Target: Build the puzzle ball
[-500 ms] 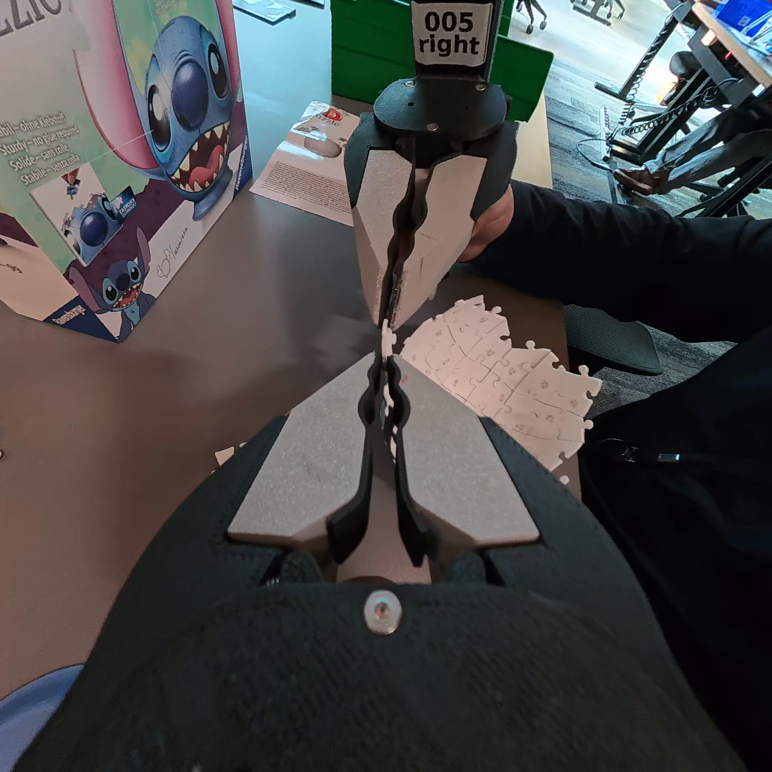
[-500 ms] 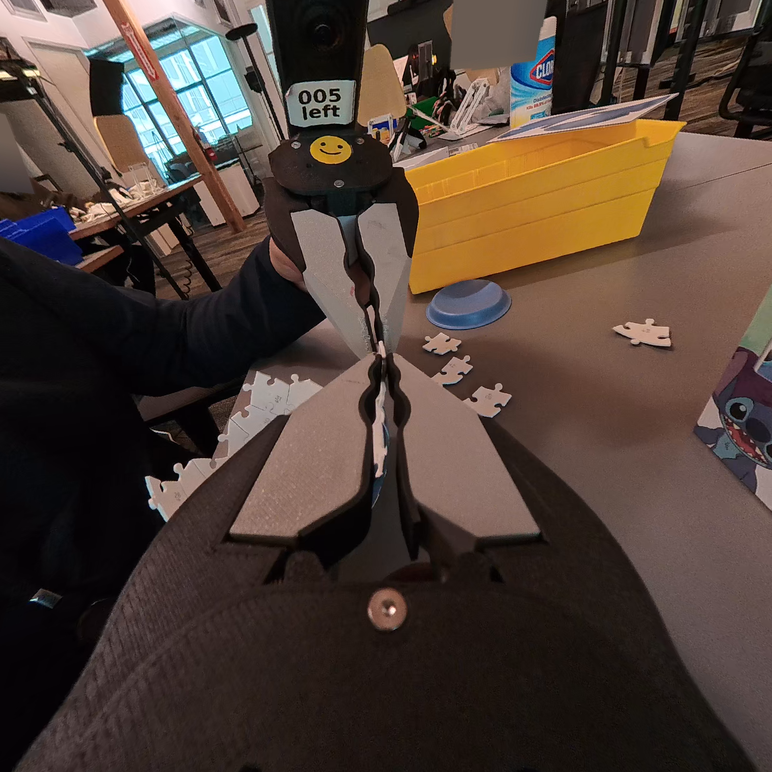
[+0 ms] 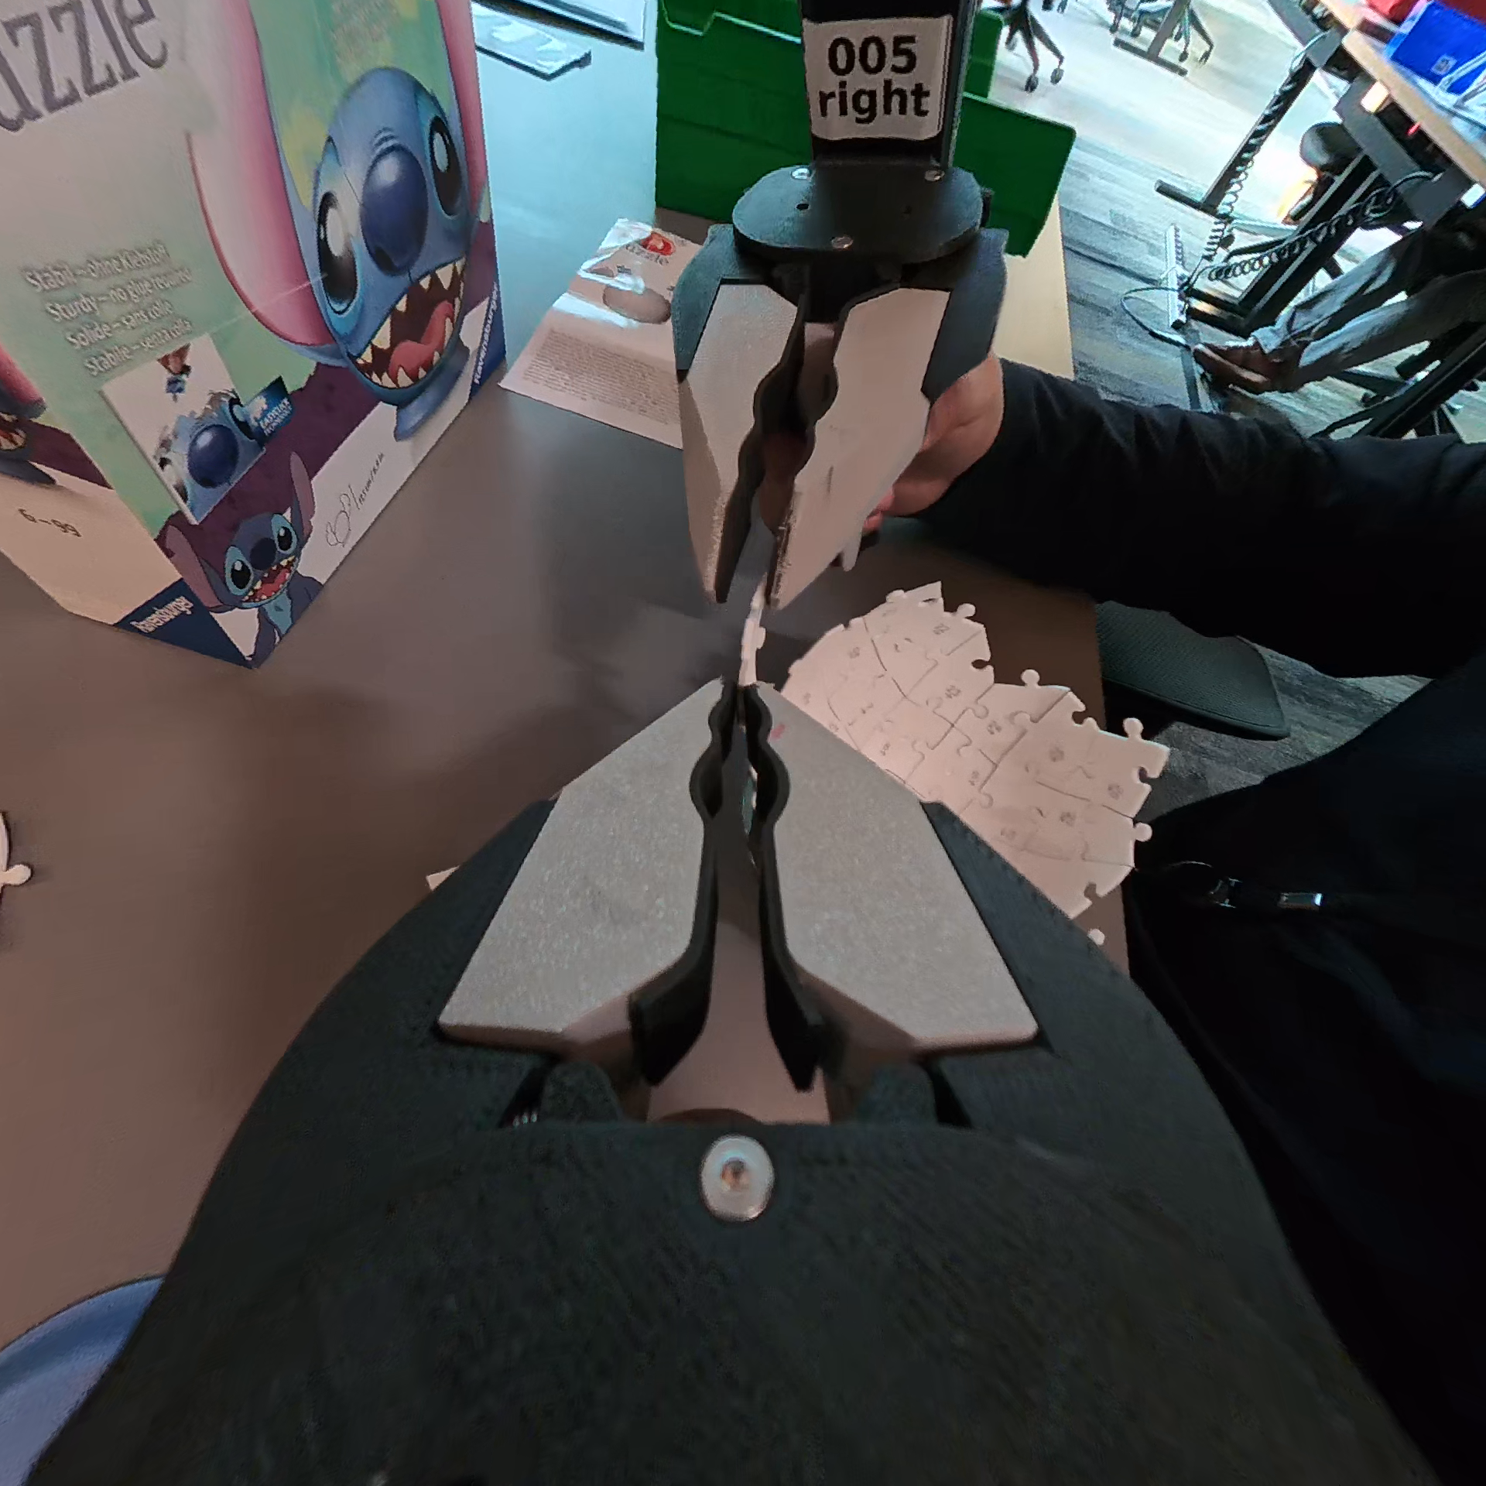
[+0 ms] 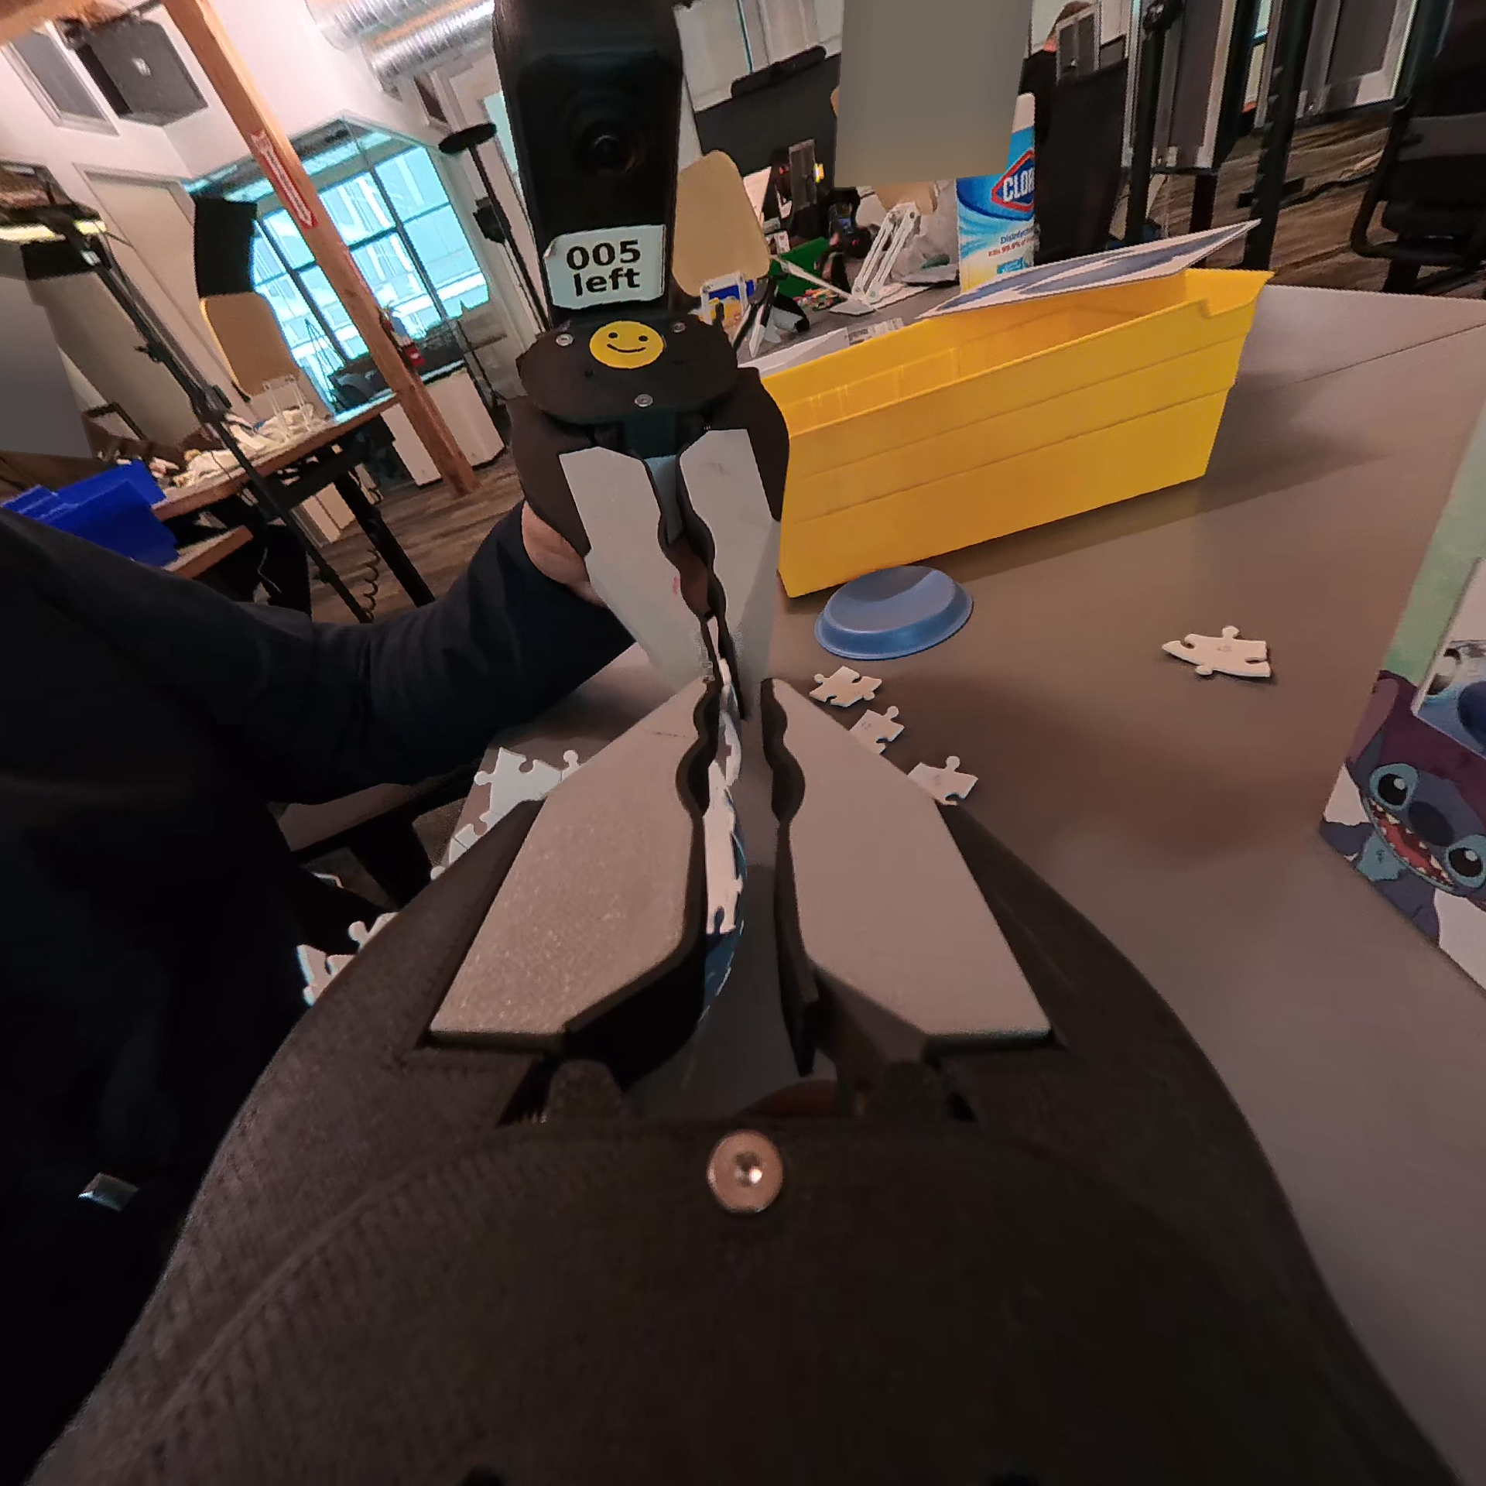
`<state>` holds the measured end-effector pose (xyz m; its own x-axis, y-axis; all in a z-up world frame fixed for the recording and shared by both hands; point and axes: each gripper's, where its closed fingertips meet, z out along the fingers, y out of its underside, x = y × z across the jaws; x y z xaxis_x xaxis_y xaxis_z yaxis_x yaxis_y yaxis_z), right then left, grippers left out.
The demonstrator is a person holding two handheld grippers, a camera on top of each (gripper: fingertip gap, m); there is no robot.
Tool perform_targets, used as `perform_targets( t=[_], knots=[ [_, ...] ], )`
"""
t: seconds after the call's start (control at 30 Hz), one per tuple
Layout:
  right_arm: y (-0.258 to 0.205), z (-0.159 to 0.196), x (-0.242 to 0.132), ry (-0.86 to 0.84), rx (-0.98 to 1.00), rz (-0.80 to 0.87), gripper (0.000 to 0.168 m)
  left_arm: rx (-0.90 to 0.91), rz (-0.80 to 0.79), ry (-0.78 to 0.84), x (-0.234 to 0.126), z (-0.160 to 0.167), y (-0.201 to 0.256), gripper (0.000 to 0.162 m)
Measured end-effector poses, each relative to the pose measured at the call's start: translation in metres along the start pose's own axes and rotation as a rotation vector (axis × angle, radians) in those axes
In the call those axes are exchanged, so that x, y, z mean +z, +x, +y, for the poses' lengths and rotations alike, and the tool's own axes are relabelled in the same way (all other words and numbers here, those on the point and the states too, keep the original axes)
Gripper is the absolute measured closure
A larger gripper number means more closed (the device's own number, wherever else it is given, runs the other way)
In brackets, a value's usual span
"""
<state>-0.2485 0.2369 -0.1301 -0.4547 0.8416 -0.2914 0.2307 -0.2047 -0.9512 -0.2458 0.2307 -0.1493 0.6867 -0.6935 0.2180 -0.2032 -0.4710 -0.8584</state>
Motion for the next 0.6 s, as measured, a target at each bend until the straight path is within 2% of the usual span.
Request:
perform_targets(
  t=[0.23,0.3,0.43,0.5,0.6],
  knots=[
    [0.0,0.007,0.003,-0.031,0.009,-0.013,0.161,-0.016,-0.01,0.033,-0.004,-0.004,-0.003,0.162],
    [-0.001,0.009,0.004,-0.045,-0.007,-0.009,0.168,-0.019,0.003,0.035,-0.004,-0.005,-0.001,0.162],
    [0.001,0.014,0.005,-0.09,-0.041,0.02,0.168,-0.03,0.018,-0.009,-0.004,0.003,-0.001,0.16],
    [0.002,0.015,0.004,-0.101,-0.037,0.025,0.168,-0.042,-0.004,0.037,-0.012,-0.004,-0.007,0.152],
    [0.0,0.013,0.002,-0.1,-0.041,0.022,0.168,-0.099,0.059,0.121,-0.025,-0.015,-0.005,0.152]
  ],
)
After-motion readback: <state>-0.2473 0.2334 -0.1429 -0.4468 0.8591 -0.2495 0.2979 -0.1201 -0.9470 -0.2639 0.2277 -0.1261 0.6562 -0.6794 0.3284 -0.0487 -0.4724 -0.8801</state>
